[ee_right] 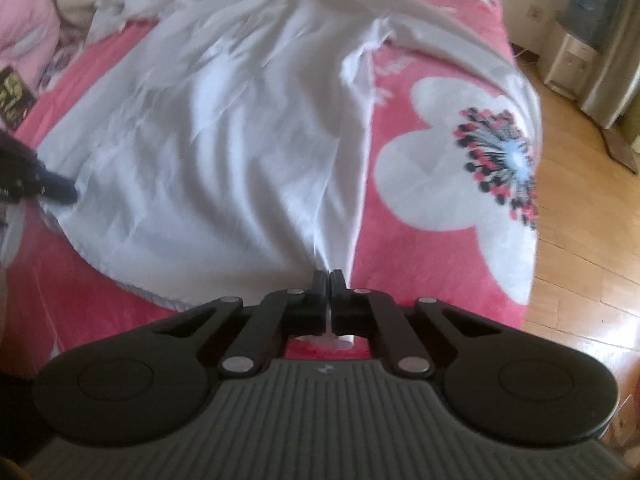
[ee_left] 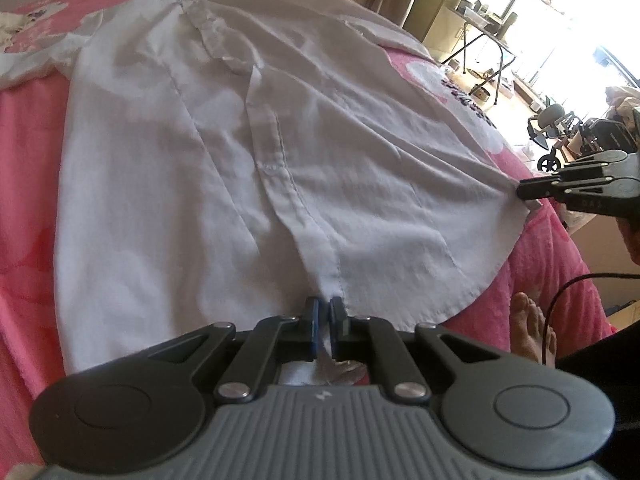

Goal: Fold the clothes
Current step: 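Pinch the shirt hem with the right gripper and pull it taut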

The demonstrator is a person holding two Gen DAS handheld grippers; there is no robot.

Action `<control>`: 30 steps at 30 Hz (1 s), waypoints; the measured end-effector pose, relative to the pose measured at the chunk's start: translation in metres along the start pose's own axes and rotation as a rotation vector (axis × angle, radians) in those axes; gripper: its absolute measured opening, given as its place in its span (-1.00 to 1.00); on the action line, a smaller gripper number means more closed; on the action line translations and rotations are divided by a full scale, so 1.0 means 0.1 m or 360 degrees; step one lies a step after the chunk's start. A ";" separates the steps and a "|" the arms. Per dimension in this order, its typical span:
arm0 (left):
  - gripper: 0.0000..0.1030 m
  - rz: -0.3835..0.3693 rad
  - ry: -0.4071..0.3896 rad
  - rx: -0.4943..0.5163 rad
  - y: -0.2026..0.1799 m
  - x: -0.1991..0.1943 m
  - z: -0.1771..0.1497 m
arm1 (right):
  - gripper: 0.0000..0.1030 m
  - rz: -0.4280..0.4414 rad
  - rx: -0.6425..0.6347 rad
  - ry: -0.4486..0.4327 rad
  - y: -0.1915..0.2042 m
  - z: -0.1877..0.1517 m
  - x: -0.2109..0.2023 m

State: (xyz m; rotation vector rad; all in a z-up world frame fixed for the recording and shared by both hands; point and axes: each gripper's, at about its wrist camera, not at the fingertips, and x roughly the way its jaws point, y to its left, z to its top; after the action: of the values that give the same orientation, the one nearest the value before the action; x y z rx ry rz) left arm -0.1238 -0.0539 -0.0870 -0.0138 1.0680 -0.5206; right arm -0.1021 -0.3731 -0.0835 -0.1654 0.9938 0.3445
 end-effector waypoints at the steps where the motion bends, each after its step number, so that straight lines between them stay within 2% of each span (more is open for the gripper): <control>1: -0.90 -0.0003 -0.0004 0.0008 -0.01 0.00 0.00 | -1.00 -0.0007 0.0020 -0.0013 -0.03 0.00 -0.03; 6: -0.92 0.0005 -0.0001 0.0064 -0.06 -0.02 -0.01 | -1.00 -0.0050 0.0100 -0.0024 -0.13 -0.09 -0.13; 10: -0.91 0.0026 0.0005 0.0068 -0.04 -0.03 -0.02 | -1.00 -0.0067 0.0140 -0.0012 -0.16 -0.16 -0.07; 18: -0.89 0.0096 -0.0075 0.0061 0.00 -0.14 0.02 | -1.00 -0.0085 0.0189 -0.0018 -0.18 -0.16 -0.02; 20: -0.79 0.0072 -0.0084 0.0049 0.00 -0.16 0.04 | -1.00 -0.0085 0.0222 -0.0029 -0.20 -0.16 -0.03; 22: -0.50 0.0016 -0.0075 0.0022 0.01 -0.15 0.07 | -1.00 -0.0076 0.0257 -0.0033 -0.22 -0.16 -0.03; 24: -0.38 -0.0044 -0.0050 -0.0006 0.01 -0.14 0.09 | -0.99 -0.0071 0.0268 -0.0026 -0.22 -0.17 -0.01; 27: -0.28 -0.0113 0.0001 -0.0029 -0.02 -0.06 0.11 | -0.98 -0.0062 0.0280 -0.0020 -0.21 -0.18 -0.01; 30: -0.30 -0.0122 0.0038 -0.0023 -0.06 0.04 0.13 | -0.97 -0.0058 0.0286 -0.0016 -0.21 -0.18 0.00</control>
State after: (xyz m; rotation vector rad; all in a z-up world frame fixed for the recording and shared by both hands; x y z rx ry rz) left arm -0.1136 -0.0636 -0.0822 -0.0618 1.0978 -0.5836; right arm -0.1081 -0.3981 -0.0936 -0.0189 1.0055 0.2214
